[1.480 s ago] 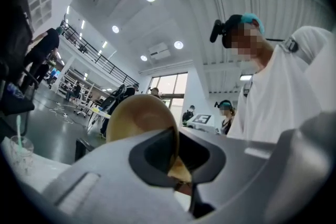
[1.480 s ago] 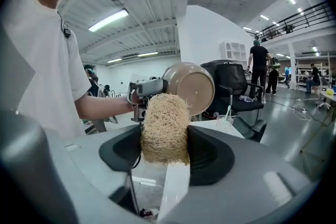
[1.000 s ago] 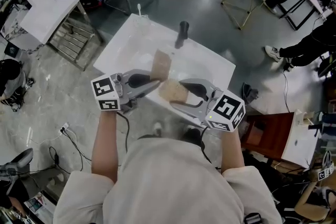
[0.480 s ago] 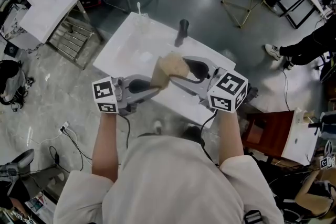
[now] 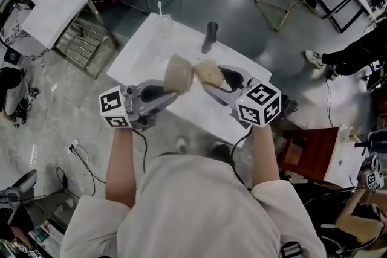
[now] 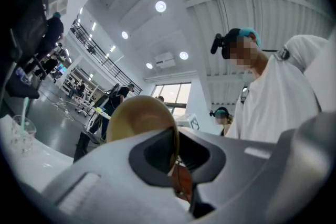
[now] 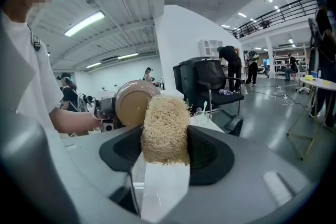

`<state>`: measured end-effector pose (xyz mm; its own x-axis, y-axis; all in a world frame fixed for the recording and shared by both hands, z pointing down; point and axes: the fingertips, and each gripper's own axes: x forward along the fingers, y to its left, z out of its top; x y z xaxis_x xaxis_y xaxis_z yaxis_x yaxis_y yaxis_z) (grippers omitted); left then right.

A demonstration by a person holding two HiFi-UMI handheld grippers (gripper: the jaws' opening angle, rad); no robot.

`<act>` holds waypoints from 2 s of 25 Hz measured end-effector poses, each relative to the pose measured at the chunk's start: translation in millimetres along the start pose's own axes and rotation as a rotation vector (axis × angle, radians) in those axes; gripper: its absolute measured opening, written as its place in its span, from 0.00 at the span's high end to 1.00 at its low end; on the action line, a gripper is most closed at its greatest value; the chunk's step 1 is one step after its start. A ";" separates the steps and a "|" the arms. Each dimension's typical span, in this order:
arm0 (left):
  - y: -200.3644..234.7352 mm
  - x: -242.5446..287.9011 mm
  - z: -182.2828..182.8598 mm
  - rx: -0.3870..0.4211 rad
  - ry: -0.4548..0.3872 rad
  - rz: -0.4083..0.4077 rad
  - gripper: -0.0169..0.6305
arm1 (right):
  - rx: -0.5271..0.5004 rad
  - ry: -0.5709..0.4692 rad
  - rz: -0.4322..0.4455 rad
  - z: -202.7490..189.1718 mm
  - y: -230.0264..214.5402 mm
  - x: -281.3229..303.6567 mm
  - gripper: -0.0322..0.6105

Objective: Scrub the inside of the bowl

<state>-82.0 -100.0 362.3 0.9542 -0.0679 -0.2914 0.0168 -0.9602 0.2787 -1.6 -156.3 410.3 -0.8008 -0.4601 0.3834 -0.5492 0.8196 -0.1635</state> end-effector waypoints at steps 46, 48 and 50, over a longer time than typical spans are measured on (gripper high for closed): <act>8.7 17.1 -26.6 -0.019 0.143 0.063 0.96 | -0.059 0.178 -0.122 -31.0 2.0 5.2 0.56; 9.6 17.3 -24.7 -0.017 0.133 0.069 0.96 | -0.067 0.200 -0.115 -37.1 5.5 5.0 0.56; 10.8 18.3 -24.8 -0.017 0.130 0.076 0.96 | -0.066 0.210 -0.103 -41.4 9.3 3.3 0.56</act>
<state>-56.9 -105.0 382.6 0.9836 -0.1038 -0.1478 -0.0534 -0.9489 0.3109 0.6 -136.0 447.7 -0.6701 -0.4675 0.5765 -0.6034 0.7955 -0.0563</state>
